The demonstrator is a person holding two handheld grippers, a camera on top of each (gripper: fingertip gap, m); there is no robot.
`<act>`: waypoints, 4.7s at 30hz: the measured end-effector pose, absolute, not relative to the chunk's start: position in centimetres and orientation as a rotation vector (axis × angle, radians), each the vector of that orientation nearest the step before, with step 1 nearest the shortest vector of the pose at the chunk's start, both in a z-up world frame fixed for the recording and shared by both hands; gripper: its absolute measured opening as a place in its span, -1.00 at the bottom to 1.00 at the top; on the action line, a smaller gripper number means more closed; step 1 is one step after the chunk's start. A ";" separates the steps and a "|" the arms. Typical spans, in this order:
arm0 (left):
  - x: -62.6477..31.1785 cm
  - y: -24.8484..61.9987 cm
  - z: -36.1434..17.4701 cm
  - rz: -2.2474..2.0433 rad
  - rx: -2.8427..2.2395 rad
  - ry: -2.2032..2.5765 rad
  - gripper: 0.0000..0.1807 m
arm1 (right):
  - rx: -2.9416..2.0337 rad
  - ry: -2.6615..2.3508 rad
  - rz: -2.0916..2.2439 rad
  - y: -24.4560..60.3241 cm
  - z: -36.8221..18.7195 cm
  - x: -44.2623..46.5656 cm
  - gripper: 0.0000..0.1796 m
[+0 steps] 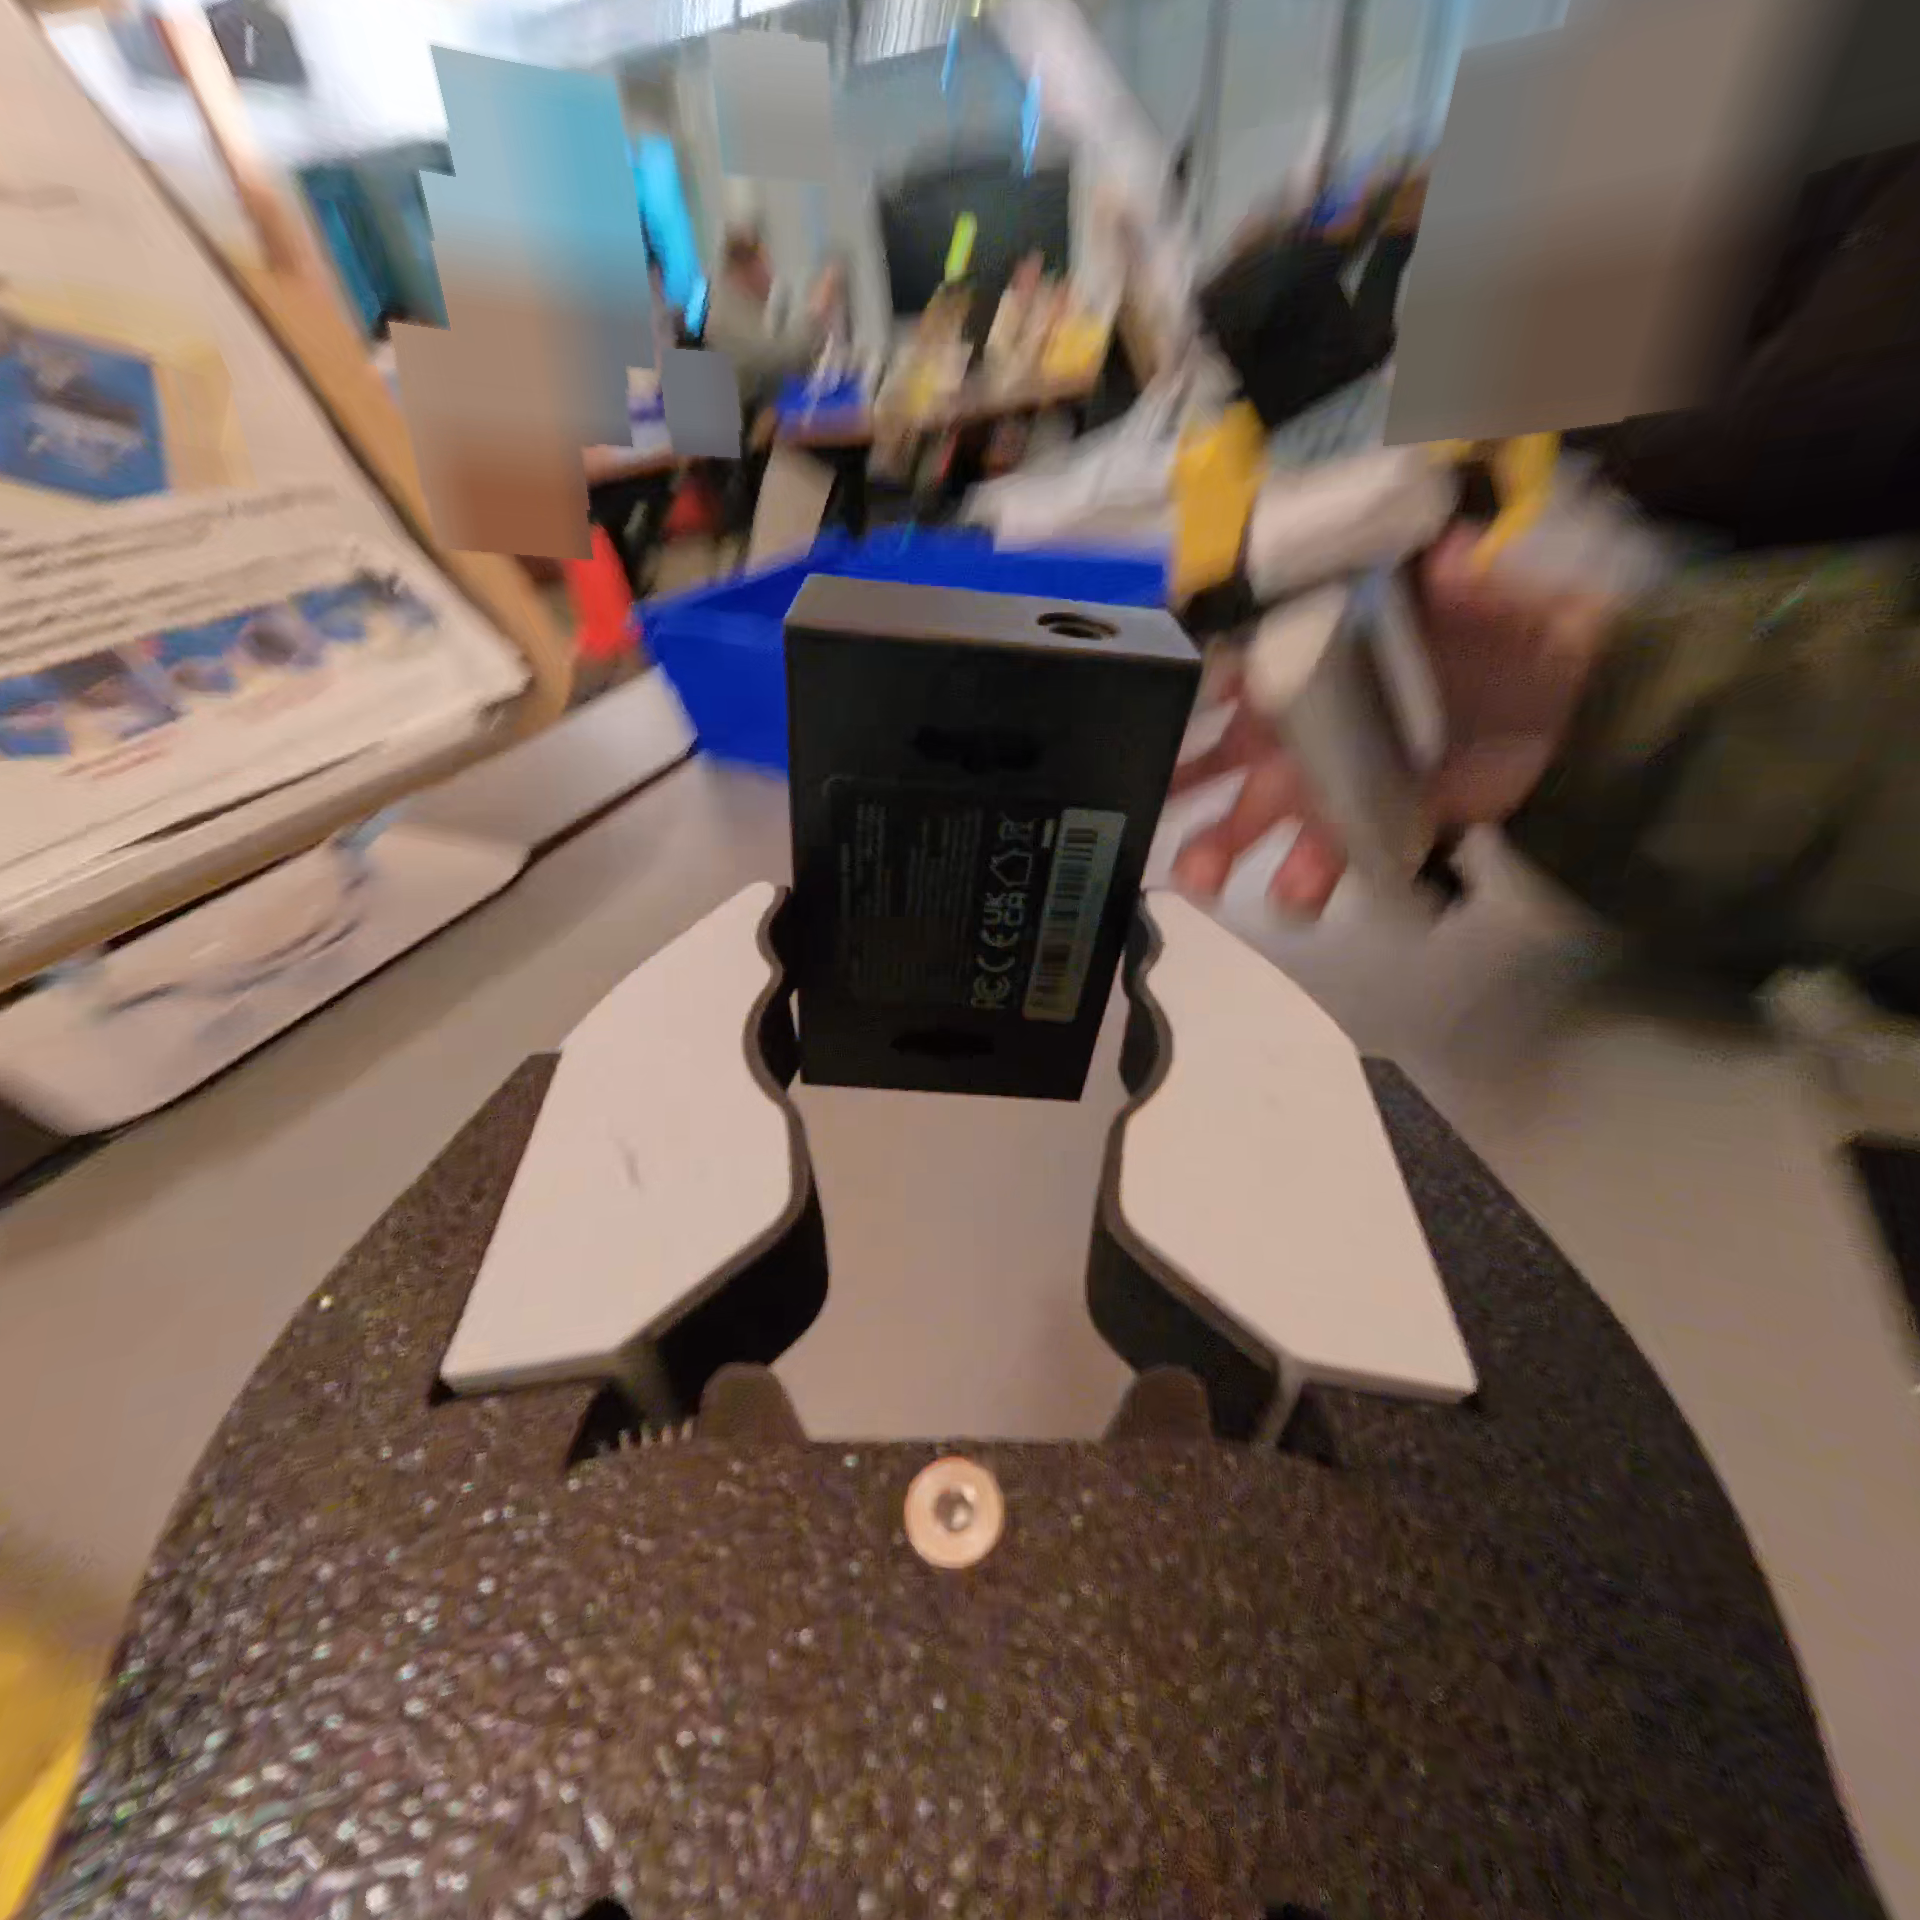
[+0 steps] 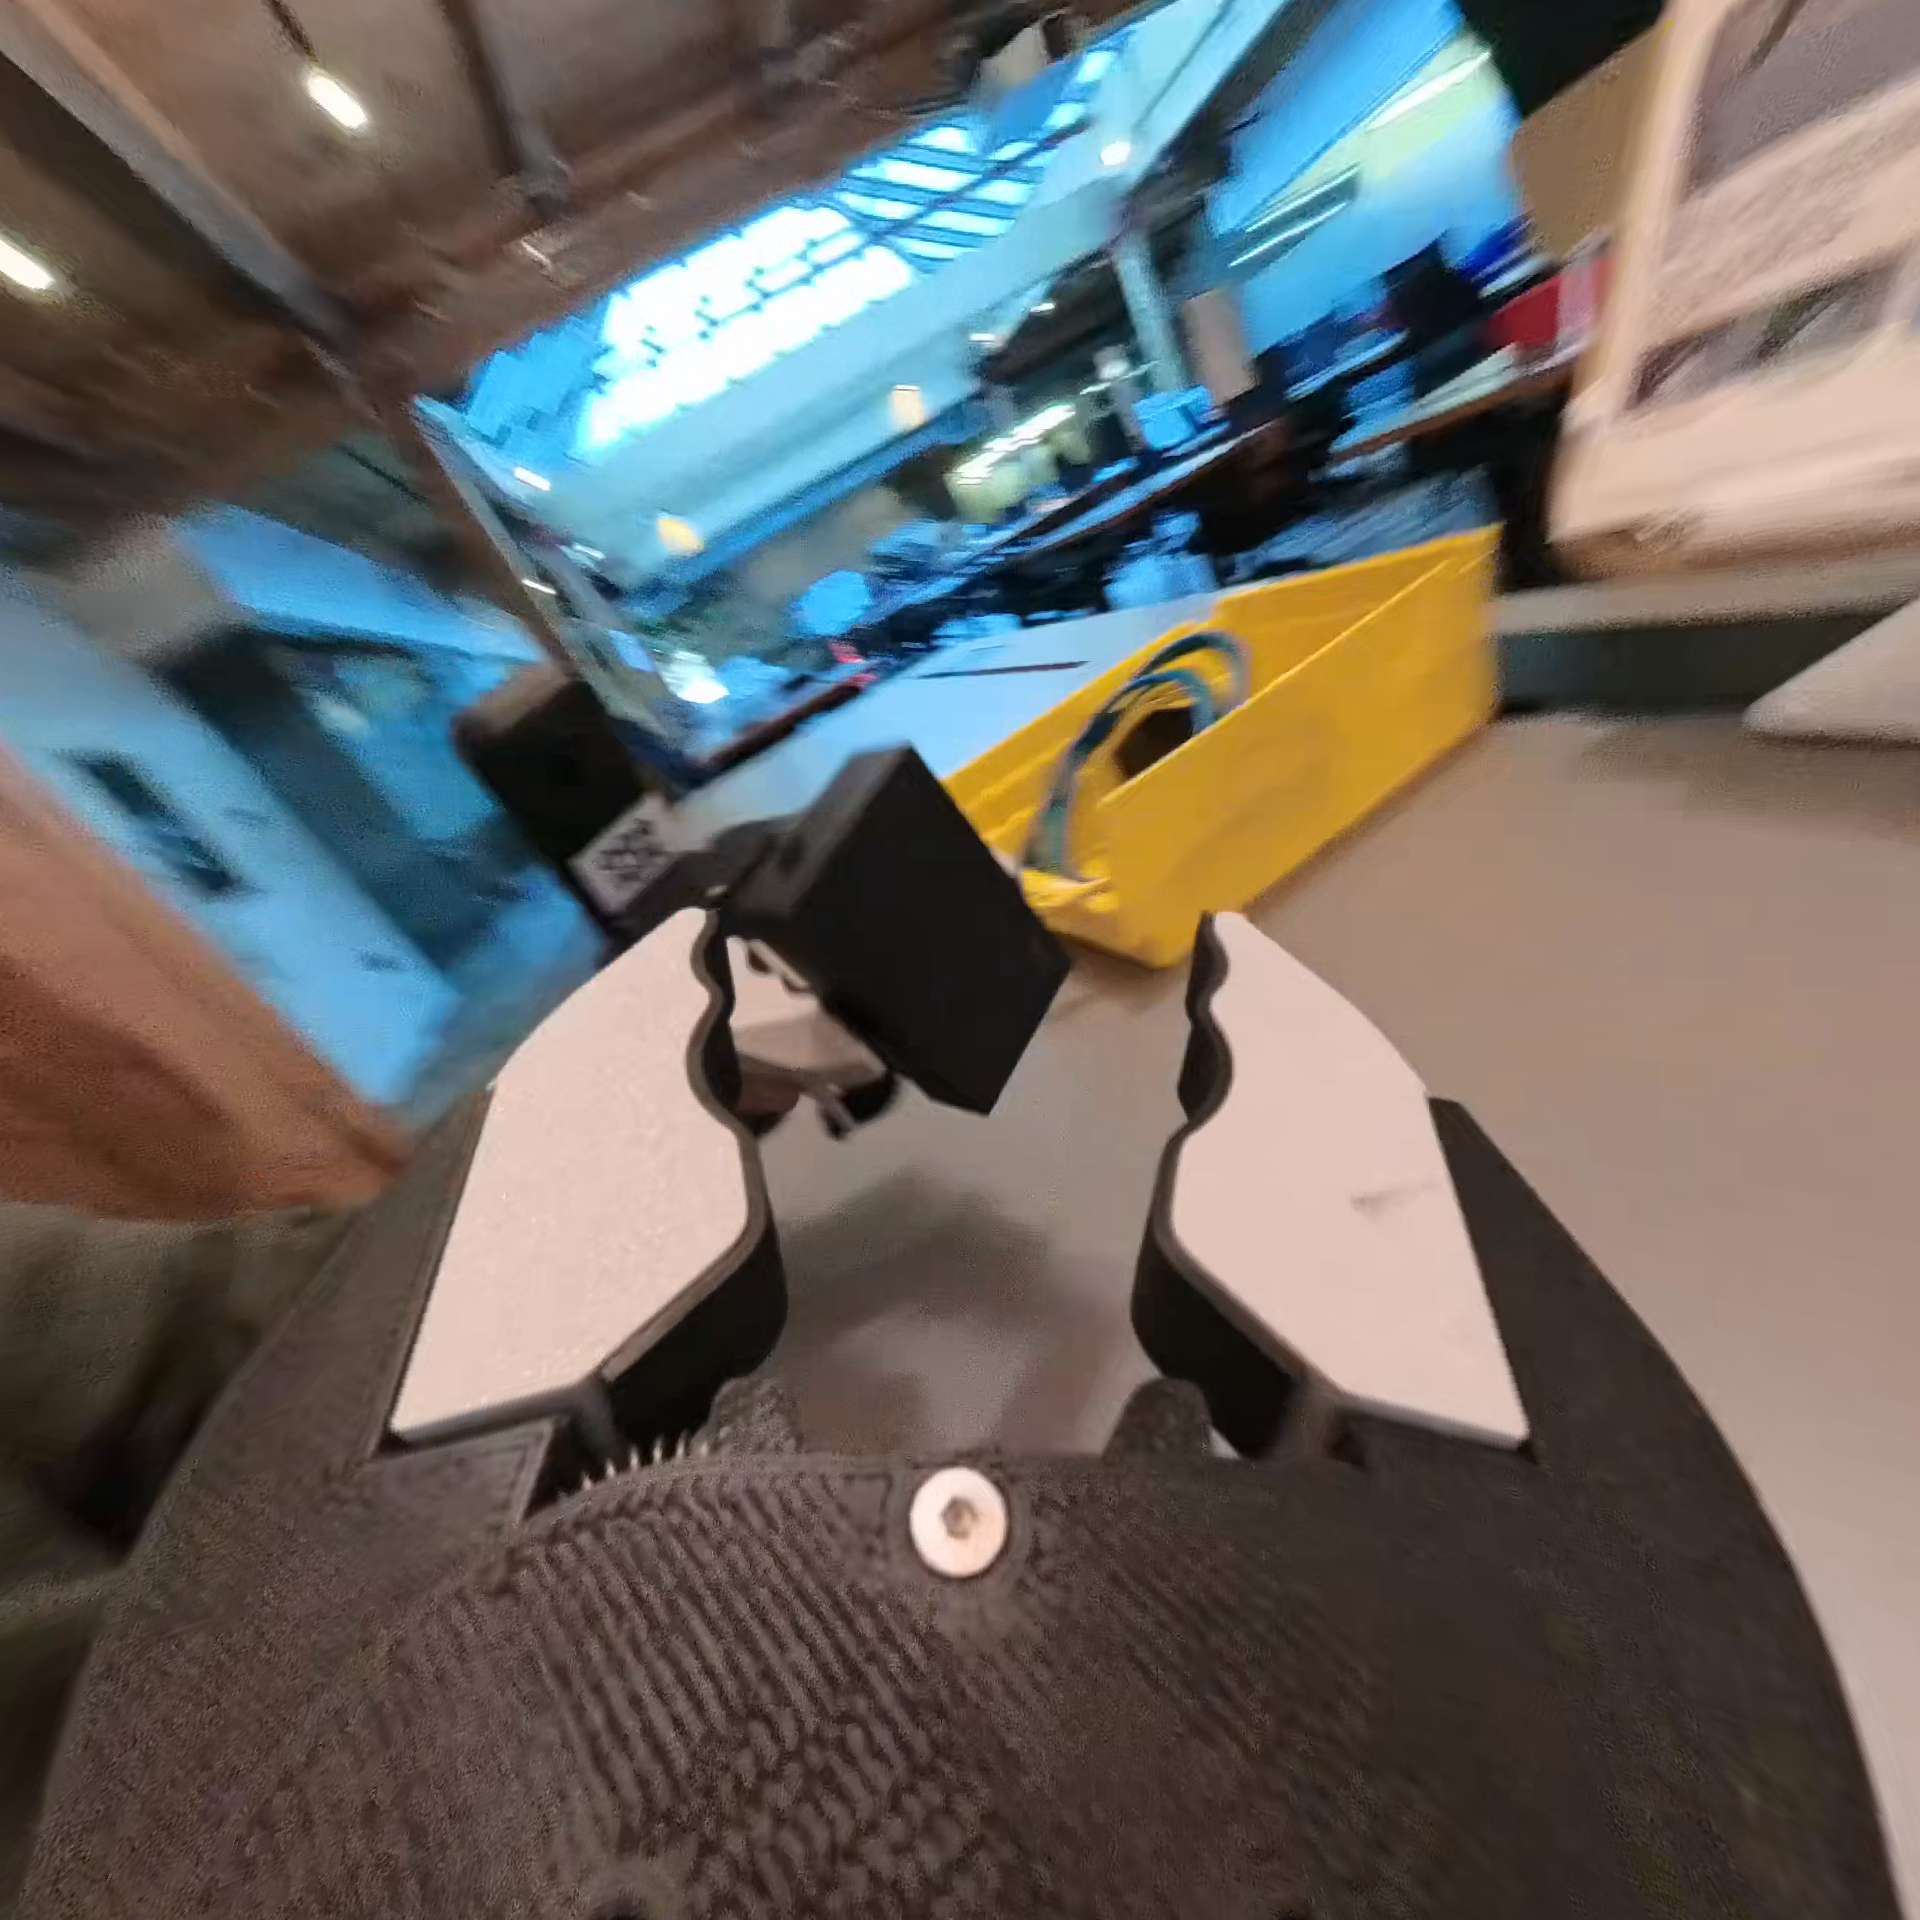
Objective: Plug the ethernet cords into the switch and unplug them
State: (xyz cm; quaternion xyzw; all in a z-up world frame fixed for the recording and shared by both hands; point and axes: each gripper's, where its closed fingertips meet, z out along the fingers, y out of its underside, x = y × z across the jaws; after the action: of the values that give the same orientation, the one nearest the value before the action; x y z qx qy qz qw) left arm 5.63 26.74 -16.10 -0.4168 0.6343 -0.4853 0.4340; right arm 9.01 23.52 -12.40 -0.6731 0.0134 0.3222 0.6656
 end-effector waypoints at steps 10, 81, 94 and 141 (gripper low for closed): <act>7.5 26.4 -18.0 -0.560 -0.963 1.696 -0.34 | -1.727 -0.186 0.237 25.3 -16.1 7.0 -0.60; 7.1 24.7 -15.3 -2.096 -2.007 1.331 -0.64 | -1.780 -0.329 0.012 25.4 -18.7 7.1 -0.15; 8.0 24.0 -14.4 -2.127 -2.059 1.360 -0.70 | -1.525 -0.211 -0.082 24.6 -16.7 7.6 -0.18; -1.7 49.3 -18.7 -0.728 -2.016 1.383 -0.47 | -1.542 0.050 0.012 23.3 -18.8 14.9 -0.17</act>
State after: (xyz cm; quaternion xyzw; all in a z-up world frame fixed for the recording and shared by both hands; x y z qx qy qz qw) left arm -1.69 49.34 -18.72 -0.7561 0.5188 -0.2730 0.2910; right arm 14.85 23.28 -18.83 -0.6967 0.0226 0.0054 0.7170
